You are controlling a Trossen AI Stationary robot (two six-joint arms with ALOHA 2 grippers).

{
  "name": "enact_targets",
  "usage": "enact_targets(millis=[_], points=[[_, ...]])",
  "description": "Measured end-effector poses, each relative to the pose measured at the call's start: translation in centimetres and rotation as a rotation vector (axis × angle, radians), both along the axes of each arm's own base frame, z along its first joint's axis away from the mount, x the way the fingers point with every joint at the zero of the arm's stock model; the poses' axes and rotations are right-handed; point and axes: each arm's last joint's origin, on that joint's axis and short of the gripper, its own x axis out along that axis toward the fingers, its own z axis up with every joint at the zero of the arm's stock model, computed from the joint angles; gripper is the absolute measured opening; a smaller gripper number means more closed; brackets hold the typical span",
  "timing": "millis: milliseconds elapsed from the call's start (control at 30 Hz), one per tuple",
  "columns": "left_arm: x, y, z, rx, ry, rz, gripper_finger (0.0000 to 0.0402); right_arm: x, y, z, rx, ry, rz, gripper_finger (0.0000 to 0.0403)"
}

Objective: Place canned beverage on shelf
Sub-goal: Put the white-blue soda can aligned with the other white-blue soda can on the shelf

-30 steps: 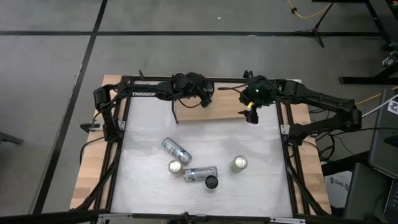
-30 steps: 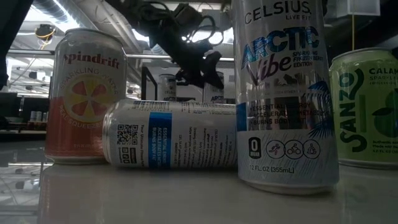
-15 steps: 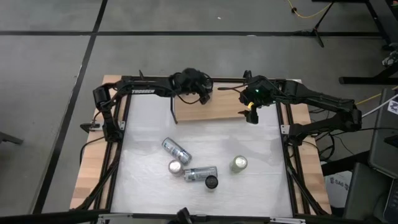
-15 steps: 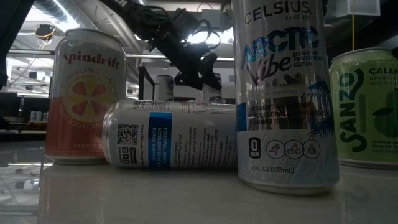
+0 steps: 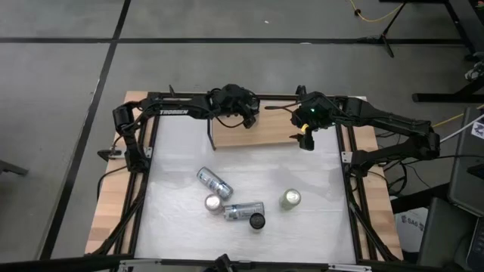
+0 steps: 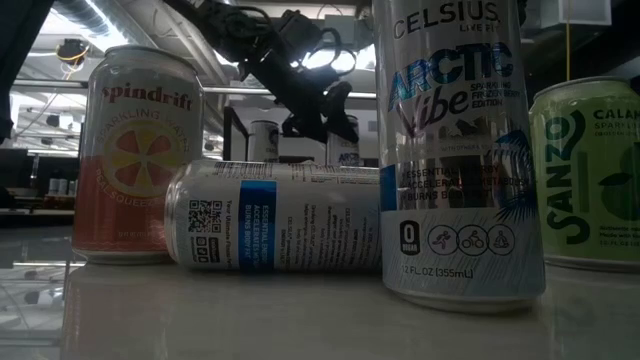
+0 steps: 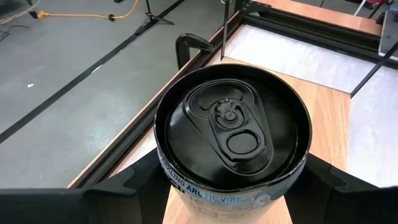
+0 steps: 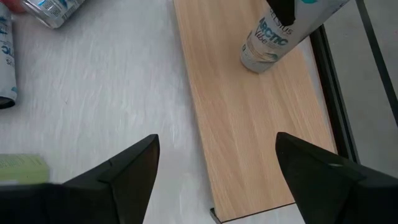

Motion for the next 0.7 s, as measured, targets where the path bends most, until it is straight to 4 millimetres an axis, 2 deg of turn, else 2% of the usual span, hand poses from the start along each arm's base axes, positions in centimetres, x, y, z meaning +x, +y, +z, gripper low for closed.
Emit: enact_targets(millis=[167, 300, 500, 700], points=[[-0.4, 0.2, 1.7, 0.038, -0.073, 0.019, 0.0229, 0.0, 0.0, 0.0, 0.000, 0.000, 0.000, 0.0312], [-0.8, 0.2, 1.9, 0.029, -0.056, 0.016, 0.0229, 0.0, 0.0, 0.0, 0.000, 0.001, 0.001, 0.0312], [-1.4, -1.5, 1.5, -0.052, 0.065, -0.017, 0.0229, 0.0, 0.0, 0.0, 0.001, 0.004, 0.000, 0.0312], [-2.2, -3.3, 2.2, -0.070, 0.131, -0.016, 0.0229, 0.0, 0.0, 0.0, 0.001, 0.004, 0.001, 0.0312]])
